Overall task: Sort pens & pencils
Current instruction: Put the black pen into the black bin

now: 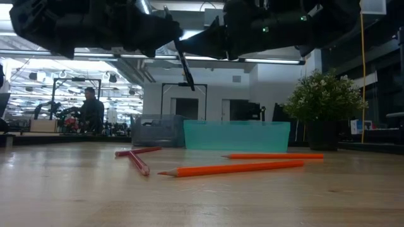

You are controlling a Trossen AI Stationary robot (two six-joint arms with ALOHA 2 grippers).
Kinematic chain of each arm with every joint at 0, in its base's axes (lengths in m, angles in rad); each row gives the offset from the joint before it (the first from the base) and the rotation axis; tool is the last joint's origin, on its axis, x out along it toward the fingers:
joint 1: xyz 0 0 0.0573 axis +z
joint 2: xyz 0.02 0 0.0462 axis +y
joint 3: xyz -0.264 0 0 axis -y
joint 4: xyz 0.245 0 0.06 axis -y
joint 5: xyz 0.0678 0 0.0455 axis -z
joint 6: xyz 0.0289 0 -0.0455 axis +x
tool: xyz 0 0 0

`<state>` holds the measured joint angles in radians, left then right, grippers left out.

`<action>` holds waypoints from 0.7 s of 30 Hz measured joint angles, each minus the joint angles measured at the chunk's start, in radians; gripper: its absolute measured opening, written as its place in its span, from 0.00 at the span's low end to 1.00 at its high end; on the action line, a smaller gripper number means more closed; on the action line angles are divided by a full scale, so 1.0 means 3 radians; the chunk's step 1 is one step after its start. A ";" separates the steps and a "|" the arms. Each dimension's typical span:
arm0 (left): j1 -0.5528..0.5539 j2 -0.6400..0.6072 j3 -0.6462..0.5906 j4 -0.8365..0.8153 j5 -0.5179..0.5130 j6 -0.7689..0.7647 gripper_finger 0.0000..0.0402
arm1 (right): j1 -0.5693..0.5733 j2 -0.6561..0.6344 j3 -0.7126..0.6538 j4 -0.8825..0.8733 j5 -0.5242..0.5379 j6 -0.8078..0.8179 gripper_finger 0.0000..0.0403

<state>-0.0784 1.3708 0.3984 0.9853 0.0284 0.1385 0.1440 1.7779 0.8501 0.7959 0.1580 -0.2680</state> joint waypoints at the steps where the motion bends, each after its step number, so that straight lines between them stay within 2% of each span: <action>1: 0.0003 0.0001 0.0039 -0.0059 0.0035 0.0004 0.29 | 0.0000 0.0000 0.0000 0.0000 -0.0004 0.0000 0.06; 4: 0.0009 0.0001 0.0121 -0.0201 0.0134 0.0010 0.29 | 0.0000 0.0000 0.0000 -0.0001 -0.0008 -0.0004 0.06; 12: 0.0015 0.0001 0.0135 -0.0360 0.0122 0.0046 0.27 | 0.0000 0.0000 0.0000 -0.0017 -0.0010 -0.0006 0.06; 15: 0.0015 0.0000 0.0136 -0.0433 0.0053 0.0080 0.21 | 0.0000 0.0002 0.0000 -0.0030 -0.0008 -0.0007 0.06; 18: 0.0031 0.0000 0.0136 -0.0462 0.0024 0.0123 0.09 | 0.0000 0.0003 0.0000 -0.0041 -0.0003 0.0008 0.06; 21: 0.0068 -0.0001 0.0136 -0.0467 0.0031 0.0121 0.08 | -0.0003 0.0003 0.0000 -0.0046 0.0009 0.0008 0.05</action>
<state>-0.0581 1.3705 0.4393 0.8451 0.0377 0.1749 0.1432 1.7786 0.8501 0.7822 0.1608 -0.2657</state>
